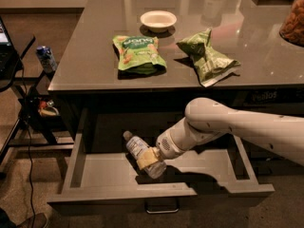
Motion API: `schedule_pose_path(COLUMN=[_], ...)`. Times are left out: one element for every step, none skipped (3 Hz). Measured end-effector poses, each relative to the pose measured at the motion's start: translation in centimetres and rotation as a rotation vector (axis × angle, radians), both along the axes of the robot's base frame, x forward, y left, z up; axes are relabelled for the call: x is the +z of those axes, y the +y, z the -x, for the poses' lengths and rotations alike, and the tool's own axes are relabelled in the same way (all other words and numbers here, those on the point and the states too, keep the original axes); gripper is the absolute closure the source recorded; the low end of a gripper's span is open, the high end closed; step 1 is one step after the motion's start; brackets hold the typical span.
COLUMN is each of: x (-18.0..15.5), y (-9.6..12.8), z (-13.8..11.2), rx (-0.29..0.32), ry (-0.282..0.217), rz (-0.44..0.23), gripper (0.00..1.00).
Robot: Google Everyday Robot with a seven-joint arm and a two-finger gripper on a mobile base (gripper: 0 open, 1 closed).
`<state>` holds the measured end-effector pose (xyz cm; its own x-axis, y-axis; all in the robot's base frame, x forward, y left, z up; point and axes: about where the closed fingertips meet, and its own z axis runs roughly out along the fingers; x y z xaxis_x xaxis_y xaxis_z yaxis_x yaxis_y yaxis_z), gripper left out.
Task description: Place blue plastic bottle into top drawer
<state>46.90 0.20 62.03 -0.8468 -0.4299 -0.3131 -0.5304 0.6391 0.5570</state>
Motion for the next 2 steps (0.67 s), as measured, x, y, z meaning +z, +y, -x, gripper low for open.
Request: schedule_pose_path(x=[0.0,0.0], y=[0.0,0.01], z=[0.0,0.0], rx=[0.0,0.0], ry=[0.0,0.0], rz=[0.0,0.0], gripper=[0.34,0.11])
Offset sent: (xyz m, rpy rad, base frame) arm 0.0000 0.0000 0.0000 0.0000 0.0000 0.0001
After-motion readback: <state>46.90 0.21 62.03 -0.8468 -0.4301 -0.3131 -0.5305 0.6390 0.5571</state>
